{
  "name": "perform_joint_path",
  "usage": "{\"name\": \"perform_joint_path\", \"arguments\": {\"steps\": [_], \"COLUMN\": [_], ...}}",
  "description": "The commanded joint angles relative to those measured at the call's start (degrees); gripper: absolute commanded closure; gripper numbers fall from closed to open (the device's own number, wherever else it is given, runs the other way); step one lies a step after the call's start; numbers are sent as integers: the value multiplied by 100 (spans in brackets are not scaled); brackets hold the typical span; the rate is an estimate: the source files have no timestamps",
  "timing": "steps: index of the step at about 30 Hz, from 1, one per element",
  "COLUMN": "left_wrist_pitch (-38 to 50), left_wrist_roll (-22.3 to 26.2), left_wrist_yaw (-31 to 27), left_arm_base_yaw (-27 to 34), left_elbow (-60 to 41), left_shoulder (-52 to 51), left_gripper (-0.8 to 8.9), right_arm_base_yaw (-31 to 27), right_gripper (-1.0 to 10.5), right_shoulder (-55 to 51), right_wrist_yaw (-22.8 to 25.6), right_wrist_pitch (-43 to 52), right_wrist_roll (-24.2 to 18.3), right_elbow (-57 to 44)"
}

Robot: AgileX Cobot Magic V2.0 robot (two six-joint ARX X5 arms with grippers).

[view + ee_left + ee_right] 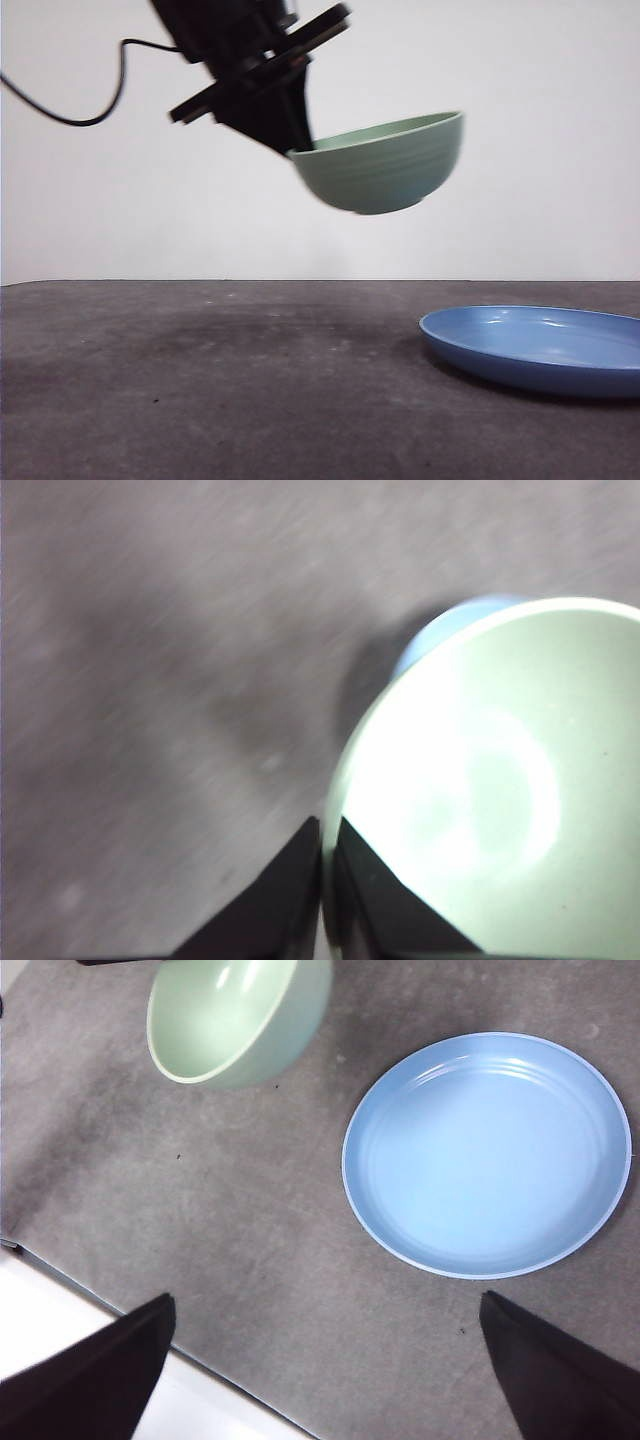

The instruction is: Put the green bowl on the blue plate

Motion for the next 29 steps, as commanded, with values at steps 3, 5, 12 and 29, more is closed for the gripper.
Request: {"name": "perform_joint_path", "arguments": {"steps": [3,5,12,29], "left_wrist_pitch": [37,35,-140,-566], "left_wrist_roll": [-173,-199,-197,-83], "left_wrist_yaw": [4,4,2,-44], "left_arm_base_yaw": [-317,-448,-756,-1027], "left_elbow": [616,903,1941,2914], "left_shoulder": [748,1082,2210,3373], "left_gripper": [796,796,796,765], "right_arm_base_yaw": [17,17,20,20], "right_gripper": [459,459,458,458], "right_shoulder": [28,28,28,28], "right_wrist_yaw": [37,39,153,168], "right_wrist_pitch": [74,74,70,33], "right_wrist_roll": [87,92,107,105], "right_elbow": [219,275,535,691]}}
